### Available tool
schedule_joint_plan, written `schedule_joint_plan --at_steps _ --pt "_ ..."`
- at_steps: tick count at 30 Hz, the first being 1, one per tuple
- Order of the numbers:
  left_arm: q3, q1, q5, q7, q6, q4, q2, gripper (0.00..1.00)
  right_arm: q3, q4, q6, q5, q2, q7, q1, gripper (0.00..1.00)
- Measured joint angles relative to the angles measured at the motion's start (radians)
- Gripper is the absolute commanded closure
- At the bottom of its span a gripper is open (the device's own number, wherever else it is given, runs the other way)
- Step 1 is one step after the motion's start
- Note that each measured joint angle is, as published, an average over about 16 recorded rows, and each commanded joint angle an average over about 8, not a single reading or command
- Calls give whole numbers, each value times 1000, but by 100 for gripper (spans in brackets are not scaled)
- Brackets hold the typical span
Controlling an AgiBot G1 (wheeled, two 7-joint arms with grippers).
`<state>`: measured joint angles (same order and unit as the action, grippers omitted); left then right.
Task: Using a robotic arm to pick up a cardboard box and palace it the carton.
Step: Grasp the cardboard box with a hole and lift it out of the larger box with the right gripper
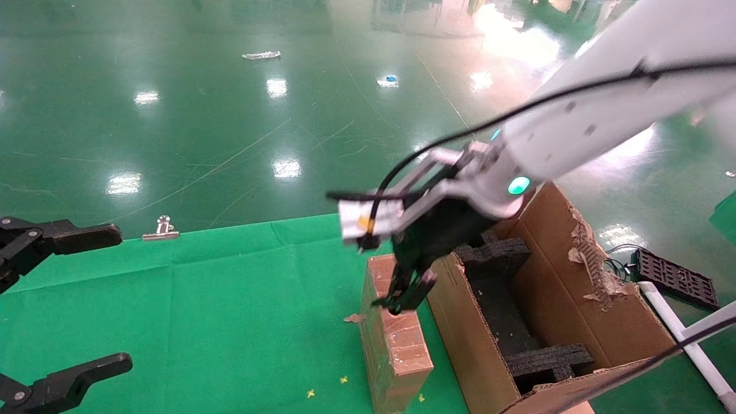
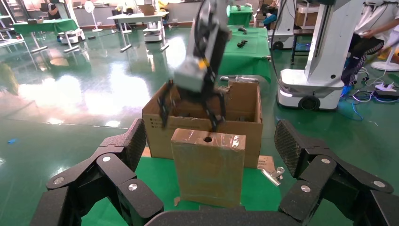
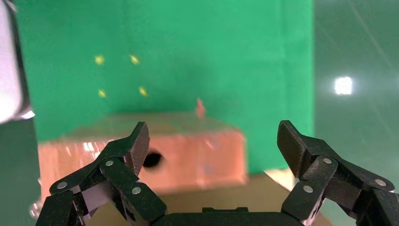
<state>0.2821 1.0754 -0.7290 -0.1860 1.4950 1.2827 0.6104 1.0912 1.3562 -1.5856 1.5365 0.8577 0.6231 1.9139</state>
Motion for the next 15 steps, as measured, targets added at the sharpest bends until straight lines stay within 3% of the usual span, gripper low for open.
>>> schedule_joint_plan --at_steps 7,15 --pt "1 0 0 0 0 0 0 0 204 3 5 -26 12 37 153 0" --pt "1 0 1 1 0 0 0 0 385 4 19 -89 51 87 230 0"
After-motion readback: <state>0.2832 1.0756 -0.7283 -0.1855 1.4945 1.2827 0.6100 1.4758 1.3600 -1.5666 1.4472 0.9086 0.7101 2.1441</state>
